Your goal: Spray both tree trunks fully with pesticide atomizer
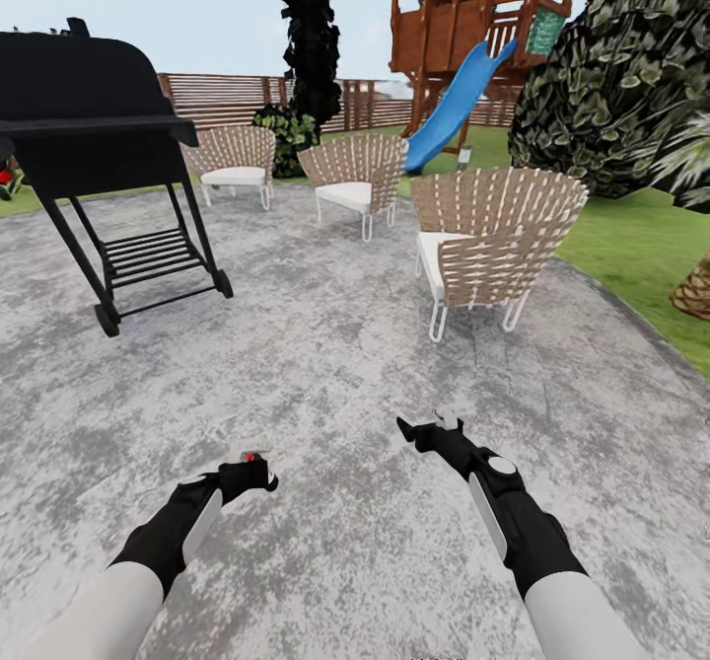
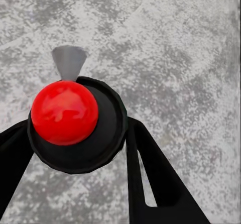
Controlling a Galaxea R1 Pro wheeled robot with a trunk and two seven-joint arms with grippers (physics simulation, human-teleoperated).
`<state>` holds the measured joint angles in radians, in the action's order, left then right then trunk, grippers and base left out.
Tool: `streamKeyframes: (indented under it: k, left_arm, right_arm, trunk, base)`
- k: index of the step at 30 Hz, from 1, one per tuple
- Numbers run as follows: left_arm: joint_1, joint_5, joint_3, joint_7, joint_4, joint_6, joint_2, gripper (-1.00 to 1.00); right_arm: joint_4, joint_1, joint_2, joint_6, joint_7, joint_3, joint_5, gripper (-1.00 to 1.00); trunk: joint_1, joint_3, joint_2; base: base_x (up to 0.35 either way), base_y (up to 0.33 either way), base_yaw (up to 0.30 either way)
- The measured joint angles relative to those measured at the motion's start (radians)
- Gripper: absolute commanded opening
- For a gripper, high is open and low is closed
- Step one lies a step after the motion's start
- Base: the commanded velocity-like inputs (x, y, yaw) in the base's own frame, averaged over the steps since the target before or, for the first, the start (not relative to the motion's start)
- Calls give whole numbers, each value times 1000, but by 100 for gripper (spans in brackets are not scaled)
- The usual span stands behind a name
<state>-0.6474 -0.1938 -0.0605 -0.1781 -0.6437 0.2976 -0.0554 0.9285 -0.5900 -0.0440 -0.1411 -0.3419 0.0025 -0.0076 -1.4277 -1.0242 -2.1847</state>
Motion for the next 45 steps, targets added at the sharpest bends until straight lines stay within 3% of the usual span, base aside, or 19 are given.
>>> streamKeyframes:
  k: [8, 45]
  left_arm:
    - [0, 0, 0, 0, 1, 0, 1, -100]
    - [0, 0, 0, 0, 1, 0, 11, -100]
  right_arm:
    - [0, 0, 0, 0, 0, 0, 0, 100]
    - [0, 0, 0, -1, 0, 0, -1, 100]
  trunk:
    - [0, 5, 0]
    - [0, 21, 0]
  base:
    - [-68, 63, -300]
    - [-232, 209, -300]
